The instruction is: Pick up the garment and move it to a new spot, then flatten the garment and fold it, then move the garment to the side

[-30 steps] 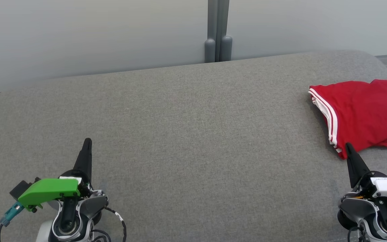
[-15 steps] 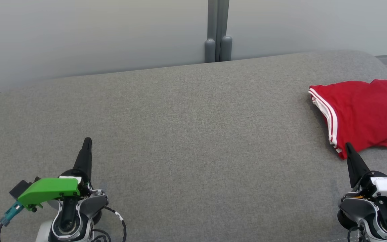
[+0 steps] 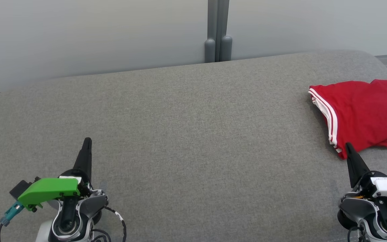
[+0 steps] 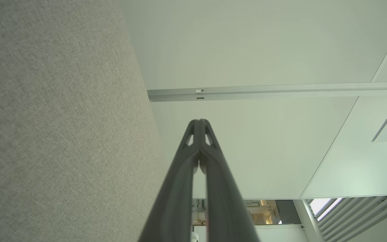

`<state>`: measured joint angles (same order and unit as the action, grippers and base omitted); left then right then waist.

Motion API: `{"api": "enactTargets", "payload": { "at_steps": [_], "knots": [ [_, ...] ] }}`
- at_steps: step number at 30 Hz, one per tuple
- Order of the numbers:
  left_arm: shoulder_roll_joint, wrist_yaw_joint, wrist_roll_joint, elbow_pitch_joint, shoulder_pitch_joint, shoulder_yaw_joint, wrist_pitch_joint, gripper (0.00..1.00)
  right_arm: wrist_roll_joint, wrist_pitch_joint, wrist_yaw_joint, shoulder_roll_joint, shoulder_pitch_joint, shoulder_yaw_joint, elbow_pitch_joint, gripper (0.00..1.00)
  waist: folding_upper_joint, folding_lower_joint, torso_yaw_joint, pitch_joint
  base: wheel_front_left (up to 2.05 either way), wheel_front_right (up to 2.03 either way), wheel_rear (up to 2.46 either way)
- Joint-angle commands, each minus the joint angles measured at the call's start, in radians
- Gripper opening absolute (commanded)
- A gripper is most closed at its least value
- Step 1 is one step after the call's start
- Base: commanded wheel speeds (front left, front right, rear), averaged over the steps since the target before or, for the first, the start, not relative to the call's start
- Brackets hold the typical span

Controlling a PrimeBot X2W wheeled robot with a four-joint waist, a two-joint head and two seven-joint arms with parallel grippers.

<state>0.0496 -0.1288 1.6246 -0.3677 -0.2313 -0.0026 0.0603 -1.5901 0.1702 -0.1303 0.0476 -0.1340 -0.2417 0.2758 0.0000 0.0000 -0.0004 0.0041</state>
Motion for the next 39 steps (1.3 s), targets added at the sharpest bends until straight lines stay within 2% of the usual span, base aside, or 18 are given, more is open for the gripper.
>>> {"api": "enactTargets", "payload": {
  "at_steps": [1, 39],
  "knots": [
    [0.001, -0.006, 0.004, -0.003, -0.011, 0.002, 0.002, 0.00, -0.004, 0.002, -0.001, 0.005, -0.009, -0.002, 0.002, 0.00, 0.0000, 0.0000, 0.000, 0.000, 0.00, 0.00, 0.00],
    [0.001, -0.006, 0.004, -0.002, -0.011, 0.002, 0.002, 0.00, -0.004, 0.002, -0.001, 0.005, -0.009, -0.001, 0.002, 0.00, 0.0000, 0.0000, 0.000, 0.000, 0.00, 0.00, 0.00]
  ]
}}
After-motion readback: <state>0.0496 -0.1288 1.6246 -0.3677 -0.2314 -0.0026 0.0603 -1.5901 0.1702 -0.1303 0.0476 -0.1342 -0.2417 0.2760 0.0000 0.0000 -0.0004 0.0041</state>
